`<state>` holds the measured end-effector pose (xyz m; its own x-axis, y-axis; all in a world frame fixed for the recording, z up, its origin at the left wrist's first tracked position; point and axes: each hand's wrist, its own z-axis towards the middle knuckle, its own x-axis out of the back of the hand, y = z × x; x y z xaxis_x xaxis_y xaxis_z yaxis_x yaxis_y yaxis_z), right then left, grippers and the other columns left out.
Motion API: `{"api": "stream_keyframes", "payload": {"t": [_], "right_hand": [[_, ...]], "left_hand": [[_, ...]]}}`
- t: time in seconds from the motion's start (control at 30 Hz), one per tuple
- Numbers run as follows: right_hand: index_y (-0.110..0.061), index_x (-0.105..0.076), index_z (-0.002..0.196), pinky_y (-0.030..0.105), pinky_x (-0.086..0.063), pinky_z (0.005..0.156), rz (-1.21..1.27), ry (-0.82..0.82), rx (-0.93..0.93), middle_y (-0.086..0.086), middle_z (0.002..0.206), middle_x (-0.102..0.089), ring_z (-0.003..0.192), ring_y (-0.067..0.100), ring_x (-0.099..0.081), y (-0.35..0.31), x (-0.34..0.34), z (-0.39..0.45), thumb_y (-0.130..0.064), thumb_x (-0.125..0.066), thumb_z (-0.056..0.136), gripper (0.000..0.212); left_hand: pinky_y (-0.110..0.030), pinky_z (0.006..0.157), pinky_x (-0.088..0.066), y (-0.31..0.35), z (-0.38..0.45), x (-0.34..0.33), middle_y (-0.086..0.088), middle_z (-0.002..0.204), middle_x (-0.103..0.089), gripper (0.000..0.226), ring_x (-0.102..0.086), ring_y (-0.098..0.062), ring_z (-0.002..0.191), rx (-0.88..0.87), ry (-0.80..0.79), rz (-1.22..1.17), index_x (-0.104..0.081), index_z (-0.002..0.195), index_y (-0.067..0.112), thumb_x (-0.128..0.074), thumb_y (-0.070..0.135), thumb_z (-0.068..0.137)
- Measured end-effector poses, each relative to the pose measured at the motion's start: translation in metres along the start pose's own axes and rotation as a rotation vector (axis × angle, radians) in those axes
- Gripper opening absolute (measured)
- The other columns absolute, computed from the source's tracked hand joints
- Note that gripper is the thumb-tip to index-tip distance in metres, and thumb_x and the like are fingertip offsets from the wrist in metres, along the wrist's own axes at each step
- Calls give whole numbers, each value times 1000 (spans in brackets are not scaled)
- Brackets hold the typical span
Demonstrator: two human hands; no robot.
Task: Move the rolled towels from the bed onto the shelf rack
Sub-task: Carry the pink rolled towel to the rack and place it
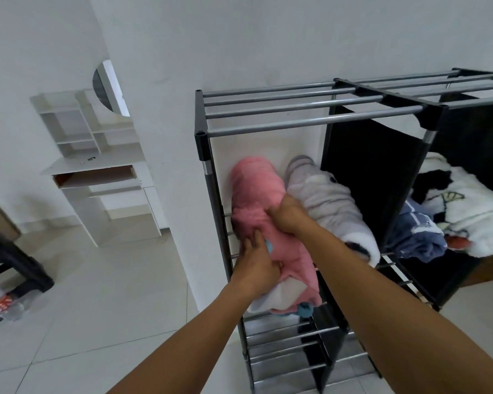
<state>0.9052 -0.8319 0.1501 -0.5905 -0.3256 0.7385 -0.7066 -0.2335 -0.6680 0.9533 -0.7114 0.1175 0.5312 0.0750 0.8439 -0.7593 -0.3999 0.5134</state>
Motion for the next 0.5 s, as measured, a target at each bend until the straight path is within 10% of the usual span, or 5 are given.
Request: {"api": "stream_keyframes", "payload": {"t": [0.2,0.37,0.5], "right_hand": [[-4,-54,130,32,-46,92,136,-51,84,13,120,-63,110,27,-60,25,38,-60,-17,-52,95,37],[-16,-62,98,22,-53,67,708,107,-36,5,86,-69,70,13,-67,75,79,-128,-5,-57,93,13],[-19,-65,96,26,-55,76,867,347,-162,0,84,-73,71,9,-70,139,99,-207,-14,-57,95,9]], "left_hand": [[-49,118,-21,5,-20,13,-17,159,5,84,-6,-38,147,-82,69,10,-9,151,13,-58,37,87],[-9,87,-33,41,-35,22,-5,116,-54,34,-48,-10,101,-514,391,-267,-61,115,9,-63,20,83],[-10,76,-39,97,-58,-26,4,96,-54,17,-50,-7,81,-754,198,-335,-66,96,12,-63,21,82]]}}
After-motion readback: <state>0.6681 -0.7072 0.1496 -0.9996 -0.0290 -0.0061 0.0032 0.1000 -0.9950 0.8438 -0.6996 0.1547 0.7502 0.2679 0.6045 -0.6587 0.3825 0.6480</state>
